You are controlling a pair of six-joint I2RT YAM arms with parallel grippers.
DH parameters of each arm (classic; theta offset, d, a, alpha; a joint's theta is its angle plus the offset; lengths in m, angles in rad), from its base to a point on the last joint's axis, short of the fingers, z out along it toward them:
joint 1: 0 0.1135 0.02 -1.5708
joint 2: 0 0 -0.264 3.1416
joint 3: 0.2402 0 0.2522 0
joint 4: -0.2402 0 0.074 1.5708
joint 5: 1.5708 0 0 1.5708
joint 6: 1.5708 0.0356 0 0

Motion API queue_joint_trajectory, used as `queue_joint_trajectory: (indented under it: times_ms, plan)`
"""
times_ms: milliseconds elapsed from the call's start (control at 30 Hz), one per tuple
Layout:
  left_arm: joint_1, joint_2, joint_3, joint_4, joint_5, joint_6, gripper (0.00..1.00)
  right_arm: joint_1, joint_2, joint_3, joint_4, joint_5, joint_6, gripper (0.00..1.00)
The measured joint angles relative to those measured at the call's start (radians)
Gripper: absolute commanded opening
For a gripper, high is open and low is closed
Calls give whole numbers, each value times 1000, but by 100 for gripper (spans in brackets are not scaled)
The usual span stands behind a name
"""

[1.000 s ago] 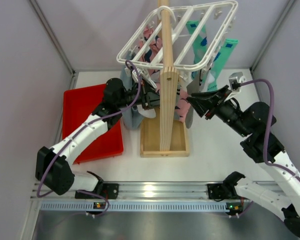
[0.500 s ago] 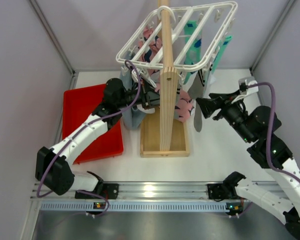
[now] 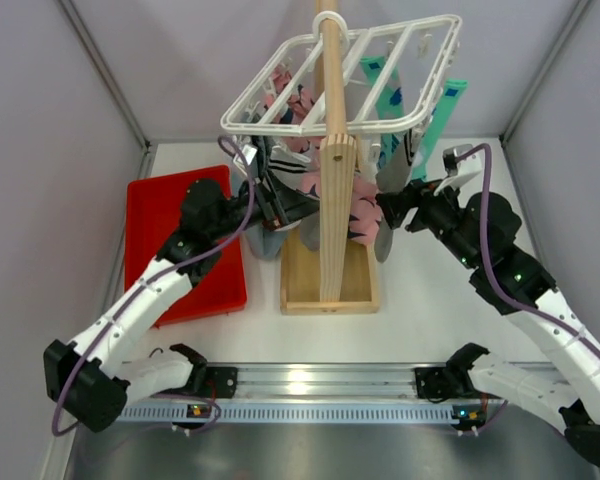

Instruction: Remove the socks clipped to the hanger

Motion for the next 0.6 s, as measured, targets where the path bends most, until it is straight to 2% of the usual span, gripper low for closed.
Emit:
queue_joint_trajectory:
  times_ms: [333, 500, 600]
  plan:
    - [4, -269, -85, -135, -178, 150, 98, 0, -8, -6, -4, -33, 34, 65]
    - [4, -356, -100, -270, -342, 265, 98, 0, -47, -6, -26, -69, 58, 65]
    - [4, -369, -105, -312, -430, 328, 98, 0, -59, -6, -36, -144, 74, 65]
